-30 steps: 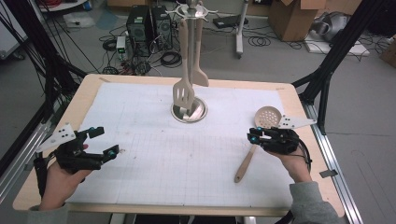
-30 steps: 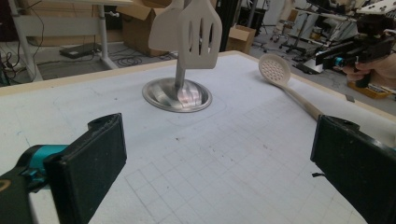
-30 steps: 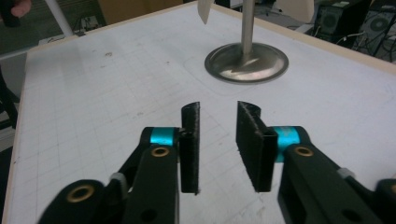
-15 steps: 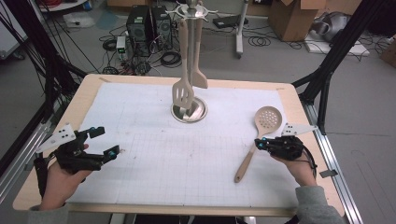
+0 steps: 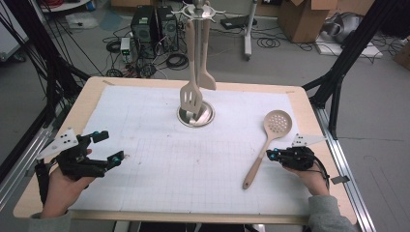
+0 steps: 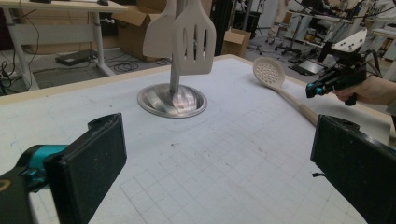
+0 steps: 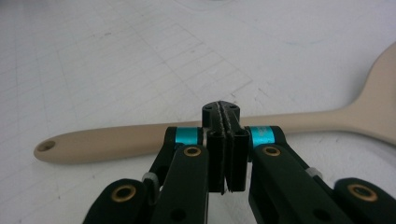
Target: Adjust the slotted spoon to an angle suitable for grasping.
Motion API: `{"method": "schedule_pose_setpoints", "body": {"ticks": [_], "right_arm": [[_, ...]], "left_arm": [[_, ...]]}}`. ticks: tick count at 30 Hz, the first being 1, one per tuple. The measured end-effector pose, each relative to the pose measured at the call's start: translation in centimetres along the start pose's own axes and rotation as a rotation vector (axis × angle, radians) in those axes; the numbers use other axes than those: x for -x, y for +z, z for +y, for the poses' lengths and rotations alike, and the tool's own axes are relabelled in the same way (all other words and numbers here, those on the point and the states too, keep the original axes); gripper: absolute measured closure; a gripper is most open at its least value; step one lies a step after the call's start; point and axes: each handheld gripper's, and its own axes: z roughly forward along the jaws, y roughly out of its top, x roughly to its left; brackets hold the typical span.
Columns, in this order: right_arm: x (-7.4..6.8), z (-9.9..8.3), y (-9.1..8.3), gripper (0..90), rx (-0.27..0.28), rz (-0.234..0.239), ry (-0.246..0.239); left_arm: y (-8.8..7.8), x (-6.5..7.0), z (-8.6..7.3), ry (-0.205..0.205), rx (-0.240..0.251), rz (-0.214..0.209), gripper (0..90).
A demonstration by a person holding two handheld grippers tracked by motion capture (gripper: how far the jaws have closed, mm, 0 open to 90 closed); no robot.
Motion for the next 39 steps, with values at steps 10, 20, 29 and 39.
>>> {"method": "schedule_pose_setpoints", "body": {"ticks": [10,20,29,39], "right_arm": [[-0.2,-0.3,1.5,89.4,-0.081,0.015,-0.019],[-0.4,0.0,2.2,89.5,-0.078,0.022,-0.023],[-0.6,0.5,3.2,89.4,-0.077,0.014,-0.016],[-1.1,1.4,4.4,89.4,-0.087,-0.016,-0.015]], "left_arm": [[0.0,0.0,0.0,-0.004,-0.002,0.005,3.9],[0.1,0.0,-0.2,-0.005,-0.012,0.008,3.9],[0.3,0.1,-0.3,-0.005,-0.021,0.007,3.9],[0.5,0.1,-0.4,-0.003,-0.032,0.004,3.9]]}}
